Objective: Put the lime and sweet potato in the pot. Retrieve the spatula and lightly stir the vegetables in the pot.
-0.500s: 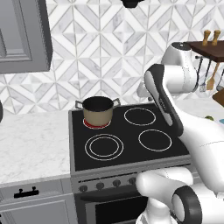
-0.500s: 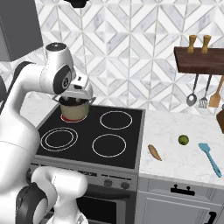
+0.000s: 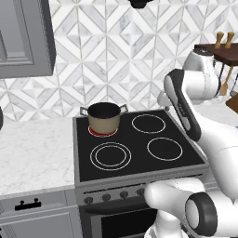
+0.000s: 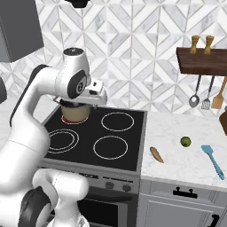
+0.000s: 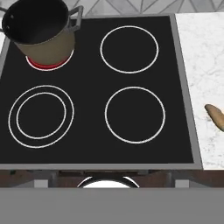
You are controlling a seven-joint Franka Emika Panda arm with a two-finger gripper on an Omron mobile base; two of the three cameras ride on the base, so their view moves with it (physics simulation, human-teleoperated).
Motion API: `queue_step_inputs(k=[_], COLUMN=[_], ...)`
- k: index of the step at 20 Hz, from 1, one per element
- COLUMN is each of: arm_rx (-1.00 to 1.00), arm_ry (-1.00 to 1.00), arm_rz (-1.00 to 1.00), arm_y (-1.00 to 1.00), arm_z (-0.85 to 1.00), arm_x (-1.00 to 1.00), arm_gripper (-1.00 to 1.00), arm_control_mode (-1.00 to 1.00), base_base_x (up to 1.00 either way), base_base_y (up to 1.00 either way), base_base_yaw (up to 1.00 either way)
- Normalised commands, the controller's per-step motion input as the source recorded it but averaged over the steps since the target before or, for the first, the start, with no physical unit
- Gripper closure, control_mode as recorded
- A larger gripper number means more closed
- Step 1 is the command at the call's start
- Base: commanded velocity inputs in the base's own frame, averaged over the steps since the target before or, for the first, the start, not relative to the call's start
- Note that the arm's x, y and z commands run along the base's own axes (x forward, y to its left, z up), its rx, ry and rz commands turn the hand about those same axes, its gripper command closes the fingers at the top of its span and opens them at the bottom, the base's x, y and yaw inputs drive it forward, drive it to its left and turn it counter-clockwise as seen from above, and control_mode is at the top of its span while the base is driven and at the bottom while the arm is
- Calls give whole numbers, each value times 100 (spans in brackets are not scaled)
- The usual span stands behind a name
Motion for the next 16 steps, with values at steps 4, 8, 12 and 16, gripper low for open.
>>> queue_step_inputs(k=[4, 8, 12, 16], arm_rx=[-15, -16, -3, 0], arm_ry=[1, 0, 4, 8], arm_rz=[0, 0, 0, 0], arm_y=[-100, -100, -100, -100], arm_z=[-86, -96, -79, -80], arm_x=[0, 0, 3, 23], arm_gripper=[-100, -100, -100, -100], arm_control_mode=[-100, -100, -100, -100], base_base_x=[0, 0, 0, 0], base_base_y=[0, 0, 0, 0], base_base_yaw=[0, 0, 0, 0])
